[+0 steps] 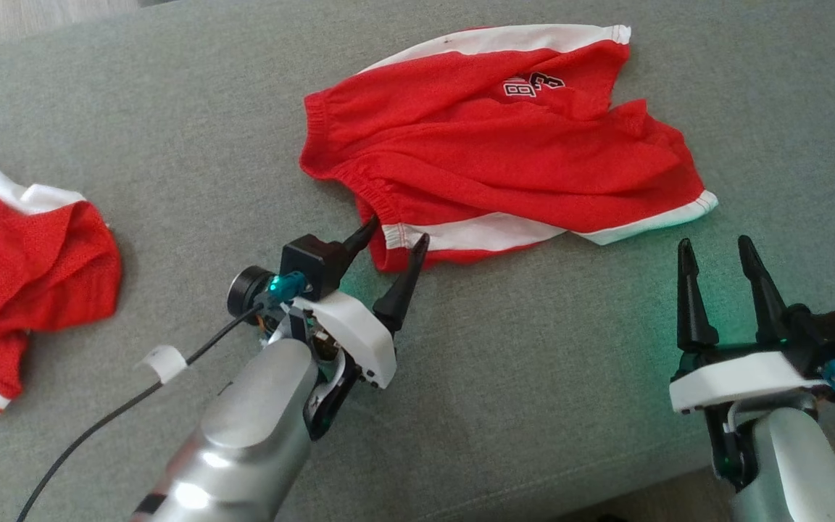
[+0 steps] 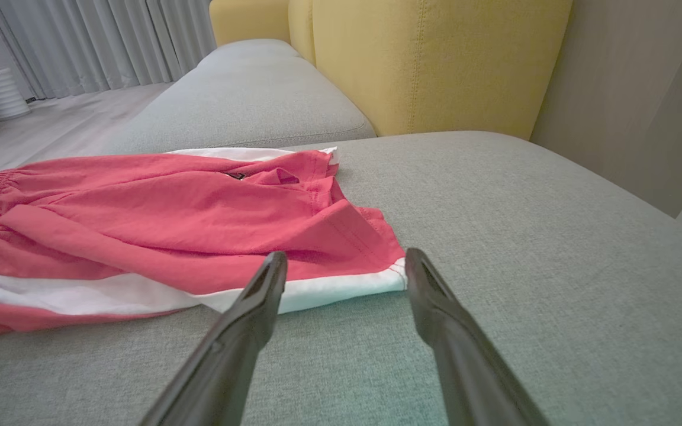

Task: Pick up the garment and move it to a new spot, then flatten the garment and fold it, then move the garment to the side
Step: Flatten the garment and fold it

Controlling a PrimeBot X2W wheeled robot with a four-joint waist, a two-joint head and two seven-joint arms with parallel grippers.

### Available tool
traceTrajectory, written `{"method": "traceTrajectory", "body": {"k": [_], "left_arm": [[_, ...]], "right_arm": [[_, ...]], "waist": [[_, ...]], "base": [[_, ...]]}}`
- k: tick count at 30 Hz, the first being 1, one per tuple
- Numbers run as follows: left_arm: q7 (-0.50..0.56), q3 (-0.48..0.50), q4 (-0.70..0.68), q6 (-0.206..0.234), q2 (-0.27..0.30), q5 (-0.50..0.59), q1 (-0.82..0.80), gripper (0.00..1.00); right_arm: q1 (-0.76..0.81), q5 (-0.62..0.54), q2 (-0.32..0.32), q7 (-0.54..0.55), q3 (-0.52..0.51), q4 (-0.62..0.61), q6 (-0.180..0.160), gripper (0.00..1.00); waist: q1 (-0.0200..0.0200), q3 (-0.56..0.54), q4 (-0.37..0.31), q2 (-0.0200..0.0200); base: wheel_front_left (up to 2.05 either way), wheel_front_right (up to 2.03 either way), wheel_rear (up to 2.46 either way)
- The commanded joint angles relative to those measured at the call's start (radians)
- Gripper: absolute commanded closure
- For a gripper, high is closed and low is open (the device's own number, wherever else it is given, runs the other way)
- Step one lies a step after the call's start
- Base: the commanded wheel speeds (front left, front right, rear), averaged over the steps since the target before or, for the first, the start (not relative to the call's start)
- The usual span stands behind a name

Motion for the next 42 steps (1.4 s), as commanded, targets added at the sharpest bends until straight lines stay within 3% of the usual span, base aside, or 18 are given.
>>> {"method": "traceTrajectory", "body": {"k": [1,3,4,13,19,26,41,42], "left_arm": [[-0.007,0.021,-0.020,-0.005,0.007,-0.006,-0.037,0.00],[-0.007,0.006,-0.014,-0.005,0.007,-0.016,-0.040,0.94],[-0.008,-0.004,-0.014,-0.006,0.007,-0.021,-0.041,1.00],[-0.101,-0.050,-0.060,-0.006,0.026,-0.064,-0.021,1.00],[-0.138,-0.074,-0.111,-0.006,0.046,-0.056,0.002,1.00],[-0.144,-0.103,-0.174,-0.005,0.073,-0.039,0.032,1.00],[-0.125,-0.128,-0.249,0.007,0.092,-0.037,0.047,1.00],[-0.125,-0.129,-0.251,0.007,0.093,-0.038,0.047,1.00]], "right_arm": [[-0.035,0.008,-0.005,-0.013,0.022,-0.031,0.007,0.00],[-0.039,0.009,-0.005,-0.013,0.020,-0.032,0.007,0.00],[-0.041,0.009,-0.005,-0.013,0.019,-0.032,0.007,0.00],[-0.042,-0.019,-0.005,-0.010,-0.016,-0.008,0.007,0.00],[-0.062,-0.063,-0.005,0.059,-0.098,0.063,0.007,0.00],[-0.117,-0.109,-0.005,0.159,-0.189,0.171,0.007,0.00],[-0.215,-0.201,-0.005,0.222,-0.222,0.327,0.007,0.00],[-0.217,-0.206,-0.005,0.224,-0.225,0.330,0.007,0.15]], "waist": [[-0.0001,0.000,0.000,0.0000],[-0.0001,0.000,0.000,0.0000],[-0.0001,-0.001,0.001,0.0000],[-0.0001,-0.041,0.051,0.0000],[-0.0001,-0.071,0.101,0.0000],[-0.0001,-0.086,0.137,0.0000],[-0.0001,-0.067,0.161,0.0000],[-0.0001,-0.066,0.162,0.0000]], "base": [[0.00,0.00,0.00],[0.00,0.00,0.00],[0.00,0.00,0.00],[0.00,0.00,0.00],[0.00,0.00,0.00],[0.00,0.00,0.00],[0.00,0.00,0.00],[0.00,0.00,0.00]]}}
